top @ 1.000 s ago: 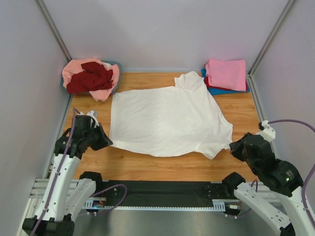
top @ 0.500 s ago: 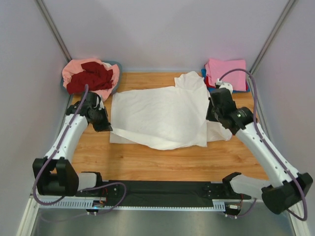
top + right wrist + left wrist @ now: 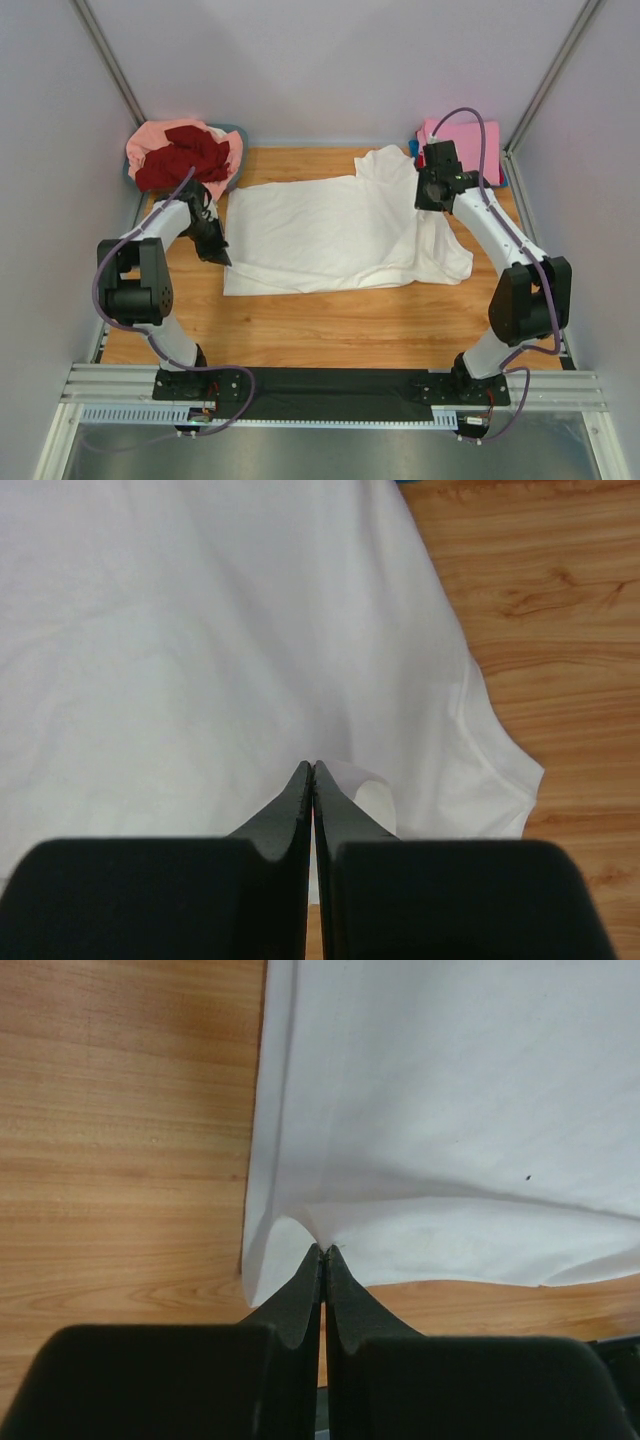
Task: Fold and stack the t-shirts
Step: Fold the tshirt
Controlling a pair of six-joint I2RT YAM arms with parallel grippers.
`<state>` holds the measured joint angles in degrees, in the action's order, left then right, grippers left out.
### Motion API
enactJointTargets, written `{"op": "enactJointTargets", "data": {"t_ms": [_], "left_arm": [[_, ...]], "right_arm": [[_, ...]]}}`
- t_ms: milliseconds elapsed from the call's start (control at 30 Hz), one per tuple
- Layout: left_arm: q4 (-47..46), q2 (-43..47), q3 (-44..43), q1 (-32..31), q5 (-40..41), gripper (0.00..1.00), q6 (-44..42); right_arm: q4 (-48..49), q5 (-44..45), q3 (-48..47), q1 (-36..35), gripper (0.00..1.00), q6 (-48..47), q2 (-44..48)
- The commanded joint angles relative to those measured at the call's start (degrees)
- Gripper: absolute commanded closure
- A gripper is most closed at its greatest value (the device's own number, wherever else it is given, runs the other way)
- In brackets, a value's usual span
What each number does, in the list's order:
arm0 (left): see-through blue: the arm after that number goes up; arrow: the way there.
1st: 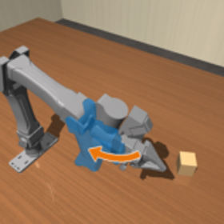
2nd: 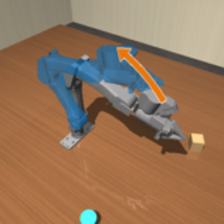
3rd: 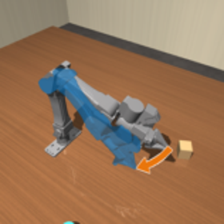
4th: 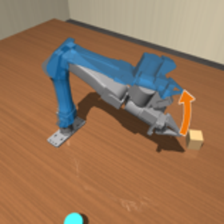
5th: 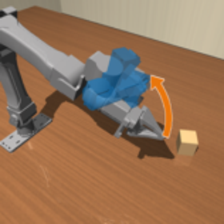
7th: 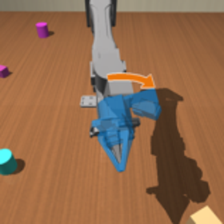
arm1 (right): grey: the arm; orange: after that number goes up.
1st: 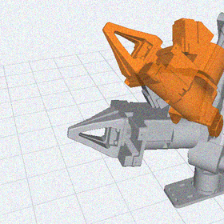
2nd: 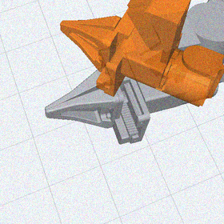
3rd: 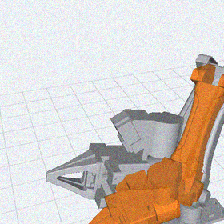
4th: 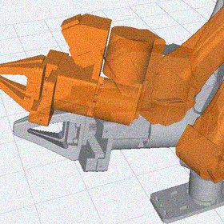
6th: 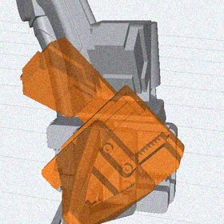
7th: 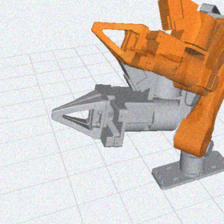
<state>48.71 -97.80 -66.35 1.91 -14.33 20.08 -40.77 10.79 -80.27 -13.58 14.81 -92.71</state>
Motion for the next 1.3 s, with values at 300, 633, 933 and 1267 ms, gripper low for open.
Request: {"op": "enactJointTargets", "data": {"t_ms": [300, 633, 933, 1267], "left_arm": [[-0.4, -3.6, -4.1, 0.2, -0.4, 1.0, -2.1], [1.5, -5.0, -7.7, 0.3, 2.8, 1.0, -2.2], [-0.5, 13.2, -3.5, -7.2, 22.2, 0.0, 0.7], [-13.5, 36.7, 23.9, -8.8, 11.9, 0.0, 17.9]], "right_arm": [[2.1, -2.9, -9.6, 6.0, 1.0, -4.3, -7.3], [-0.8, -3.0, -15.4, 8.0, 0.98, -3.9, -17.9], [-6.1, 2.6, -18.5, 13.0, 0.22, 2.0, -19.5], [8.8, -15.9, 21.5, 20.2, 0.21, 16.3, 13.3]]}}
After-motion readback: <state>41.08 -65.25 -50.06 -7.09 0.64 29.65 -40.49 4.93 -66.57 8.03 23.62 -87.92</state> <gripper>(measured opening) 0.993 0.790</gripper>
